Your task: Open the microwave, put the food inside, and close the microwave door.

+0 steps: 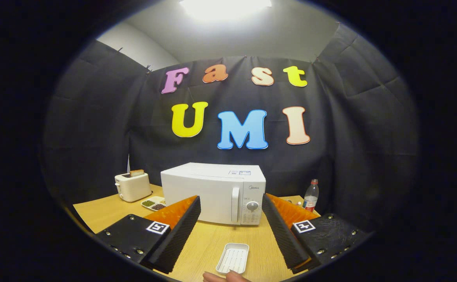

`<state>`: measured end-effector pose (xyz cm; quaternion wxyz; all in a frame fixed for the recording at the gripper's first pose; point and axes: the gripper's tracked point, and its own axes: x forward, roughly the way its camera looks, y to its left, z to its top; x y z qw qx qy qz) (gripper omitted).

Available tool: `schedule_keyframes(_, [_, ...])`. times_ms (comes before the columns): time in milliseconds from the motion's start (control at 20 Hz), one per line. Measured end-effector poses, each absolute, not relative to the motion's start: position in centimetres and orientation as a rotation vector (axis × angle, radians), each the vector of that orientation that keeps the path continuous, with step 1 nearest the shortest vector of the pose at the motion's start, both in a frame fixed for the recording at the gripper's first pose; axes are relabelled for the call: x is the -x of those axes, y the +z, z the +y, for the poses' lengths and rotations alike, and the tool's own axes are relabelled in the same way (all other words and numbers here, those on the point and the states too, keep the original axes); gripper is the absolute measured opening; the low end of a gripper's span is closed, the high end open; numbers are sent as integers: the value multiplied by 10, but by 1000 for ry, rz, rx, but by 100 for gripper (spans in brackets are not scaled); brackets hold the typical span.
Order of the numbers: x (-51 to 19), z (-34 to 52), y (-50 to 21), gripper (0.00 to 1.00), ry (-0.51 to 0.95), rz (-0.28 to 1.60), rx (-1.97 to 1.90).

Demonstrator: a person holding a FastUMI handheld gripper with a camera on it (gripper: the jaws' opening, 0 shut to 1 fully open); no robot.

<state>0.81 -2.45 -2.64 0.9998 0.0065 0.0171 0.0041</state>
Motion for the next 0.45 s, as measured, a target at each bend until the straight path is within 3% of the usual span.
schedule_keyframes(450, [8, -2, -21, 99, 52, 26, 47])
